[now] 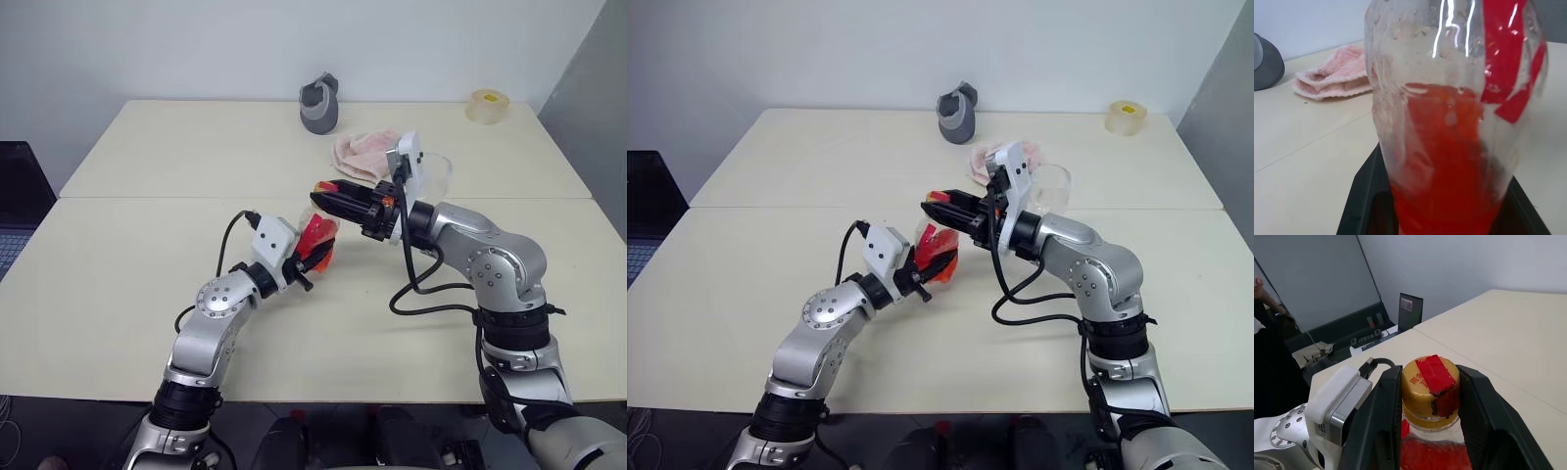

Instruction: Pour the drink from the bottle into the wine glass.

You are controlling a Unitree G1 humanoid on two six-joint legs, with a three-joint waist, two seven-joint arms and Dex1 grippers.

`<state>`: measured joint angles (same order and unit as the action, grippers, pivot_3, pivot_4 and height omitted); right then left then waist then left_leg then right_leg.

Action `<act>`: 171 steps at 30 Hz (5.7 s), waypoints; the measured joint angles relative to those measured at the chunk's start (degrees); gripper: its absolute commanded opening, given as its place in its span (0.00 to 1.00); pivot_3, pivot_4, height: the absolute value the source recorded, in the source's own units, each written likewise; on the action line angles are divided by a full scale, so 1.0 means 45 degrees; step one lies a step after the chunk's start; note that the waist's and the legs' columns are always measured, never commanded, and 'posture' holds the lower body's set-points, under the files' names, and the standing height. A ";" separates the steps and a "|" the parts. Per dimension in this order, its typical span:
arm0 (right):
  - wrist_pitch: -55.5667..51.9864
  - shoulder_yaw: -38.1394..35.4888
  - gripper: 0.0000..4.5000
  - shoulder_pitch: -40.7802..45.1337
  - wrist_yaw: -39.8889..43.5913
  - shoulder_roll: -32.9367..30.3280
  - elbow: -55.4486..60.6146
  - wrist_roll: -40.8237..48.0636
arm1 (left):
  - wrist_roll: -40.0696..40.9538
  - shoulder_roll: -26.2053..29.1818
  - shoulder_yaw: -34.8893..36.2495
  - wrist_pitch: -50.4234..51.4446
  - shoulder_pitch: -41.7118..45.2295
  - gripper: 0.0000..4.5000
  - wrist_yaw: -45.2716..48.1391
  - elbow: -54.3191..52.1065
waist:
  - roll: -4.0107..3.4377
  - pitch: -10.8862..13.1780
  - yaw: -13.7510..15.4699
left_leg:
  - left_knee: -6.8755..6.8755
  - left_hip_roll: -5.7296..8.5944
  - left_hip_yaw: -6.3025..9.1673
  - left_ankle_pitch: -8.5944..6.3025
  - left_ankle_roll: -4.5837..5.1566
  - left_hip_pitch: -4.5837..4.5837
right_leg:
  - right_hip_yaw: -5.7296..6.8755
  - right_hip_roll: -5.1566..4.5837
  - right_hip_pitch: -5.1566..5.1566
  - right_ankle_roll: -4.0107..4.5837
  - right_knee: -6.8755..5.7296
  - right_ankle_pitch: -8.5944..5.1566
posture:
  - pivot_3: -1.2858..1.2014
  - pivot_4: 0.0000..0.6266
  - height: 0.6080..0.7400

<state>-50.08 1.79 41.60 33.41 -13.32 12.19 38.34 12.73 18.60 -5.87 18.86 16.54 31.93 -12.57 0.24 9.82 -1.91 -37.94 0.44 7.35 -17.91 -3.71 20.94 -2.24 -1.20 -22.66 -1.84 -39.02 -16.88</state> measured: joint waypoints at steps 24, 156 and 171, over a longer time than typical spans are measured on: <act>-0.1434 -0.1003 0.28 0.2266 0.1130 -0.0667 -0.1726 0.1366 | 0.0154 0.0161 0.0074 -0.0096 -0.0593 0.28 0.0255 -0.0326 | 0.0000 0.0000 0.0015 | 0.0000 -0.0010 0.0010 0.0004 -0.0007 0.0004 | 0.0001 -0.0014 -0.0001 0.0003 0.0002 0.0001 | 0.52 0.24 1.00; 0.3536 0.1980 0.94 -0.5647 0.0046 -0.2888 0.3184 -0.4651 | -0.1274 -0.1232 0.3807 -0.4109 -0.0283 1.00 -0.5221 0.5450 | 0.0042 0.0011 0.0046 | -0.0008 0.0011 0.0014 0.0042 -0.0015 -0.0034 | 0.0016 -0.0005 0.0065 -0.0037 0.0013 0.0016 | 0.52 0.24 1.00; 0.3684 0.1743 0.94 -0.6847 -0.0409 -0.2797 0.3080 -0.4882 | -0.1223 -0.1898 0.2875 -0.2021 -0.2953 1.00 -0.5127 0.1496 | 0.0044 0.0010 0.0041 | -0.0006 0.0008 0.0005 0.0041 -0.0014 -0.0042 | 0.0007 -0.0003 0.0076 -0.0038 0.0016 0.0015 | 0.52 0.24 1.00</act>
<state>-33.50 9.64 10.79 31.56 -25.91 26.05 16.37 7.23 10.05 7.06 9.77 3.25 8.86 -5.84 0.44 9.86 -1.72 -37.96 0.48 7.37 -17.73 -3.77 20.75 -2.21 -1.22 -22.32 -2.01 -38.94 -16.81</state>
